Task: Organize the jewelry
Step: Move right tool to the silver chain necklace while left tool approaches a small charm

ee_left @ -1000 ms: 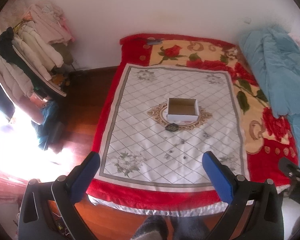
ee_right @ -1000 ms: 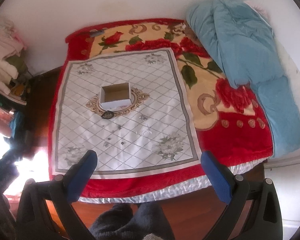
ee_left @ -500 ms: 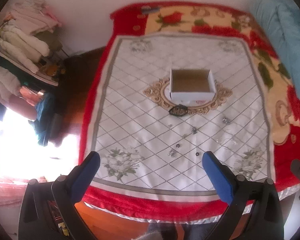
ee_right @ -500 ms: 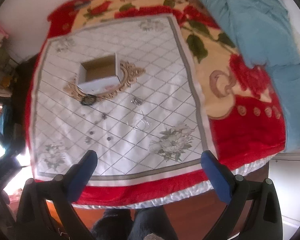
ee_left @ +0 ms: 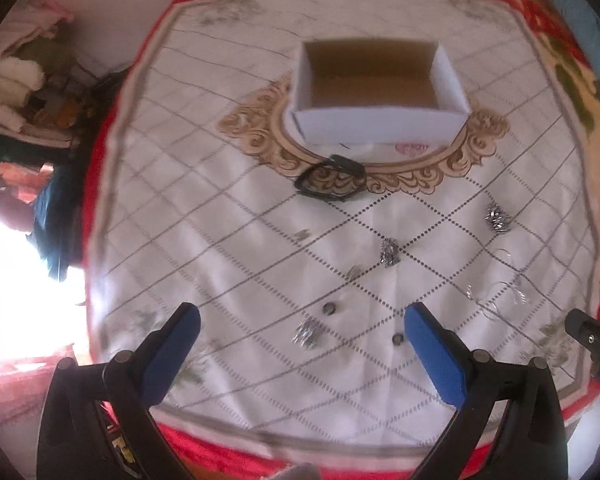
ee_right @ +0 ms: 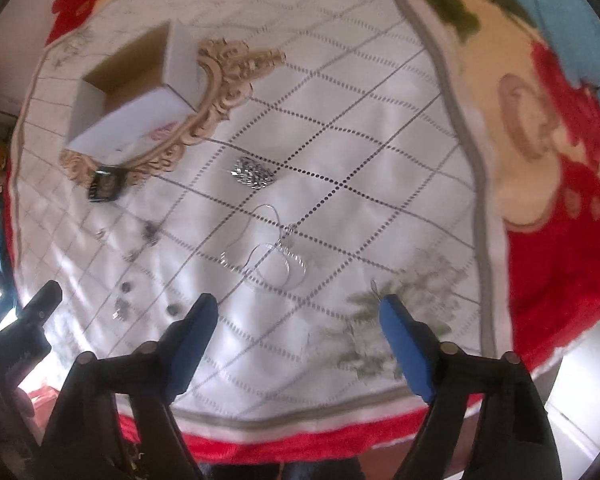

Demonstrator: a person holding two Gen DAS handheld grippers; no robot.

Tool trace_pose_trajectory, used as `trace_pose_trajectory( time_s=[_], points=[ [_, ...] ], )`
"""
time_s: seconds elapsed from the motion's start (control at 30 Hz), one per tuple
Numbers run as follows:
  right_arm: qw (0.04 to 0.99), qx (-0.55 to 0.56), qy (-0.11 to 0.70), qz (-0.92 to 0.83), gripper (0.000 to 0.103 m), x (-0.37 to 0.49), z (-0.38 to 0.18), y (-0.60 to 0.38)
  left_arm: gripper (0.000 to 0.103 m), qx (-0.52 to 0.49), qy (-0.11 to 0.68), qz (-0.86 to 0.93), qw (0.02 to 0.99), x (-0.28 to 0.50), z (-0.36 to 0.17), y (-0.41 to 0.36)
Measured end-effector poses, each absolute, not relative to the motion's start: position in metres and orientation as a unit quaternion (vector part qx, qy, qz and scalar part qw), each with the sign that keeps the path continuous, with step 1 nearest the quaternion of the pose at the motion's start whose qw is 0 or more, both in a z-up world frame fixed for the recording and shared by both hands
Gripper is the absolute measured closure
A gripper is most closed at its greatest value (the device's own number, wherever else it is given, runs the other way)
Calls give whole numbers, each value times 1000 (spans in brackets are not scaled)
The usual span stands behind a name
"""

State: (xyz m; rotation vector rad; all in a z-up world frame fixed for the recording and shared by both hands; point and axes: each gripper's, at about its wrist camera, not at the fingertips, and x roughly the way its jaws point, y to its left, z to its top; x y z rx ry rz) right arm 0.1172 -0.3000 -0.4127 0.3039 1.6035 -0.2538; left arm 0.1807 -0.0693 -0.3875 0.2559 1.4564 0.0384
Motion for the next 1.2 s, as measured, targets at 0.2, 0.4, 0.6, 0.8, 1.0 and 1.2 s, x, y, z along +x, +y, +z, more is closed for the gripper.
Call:
trace_pose_trajectory(
  time_s=[0.2, 0.4, 0.6, 0.8, 1.0, 1.2],
  points=[
    [657, 123, 736, -106, 21, 121, -463, -296, 0, 141, 669, 4, 729, 191, -434, -90],
    [660, 93, 739, -99, 22, 129, -490, -286, 0, 170, 667, -3, 725, 190, -454, -101],
    [664, 70, 739, -93, 22, 131, -501, -272, 0, 177, 663, 3, 727, 189, -458, -99],
    [667, 53, 738, -85, 22, 131, -512, -252, 0, 173, 665, 10, 727, 188, -461, -93],
    [667, 51, 739, -77, 26, 132, -521, -240, 0, 165, 666, 17, 727, 188, -463, -85],
    [671, 50, 736, -75, 29, 133, -531, -230, 0, 129, 663, 5, 737, 195, -467, -79]
  ],
)
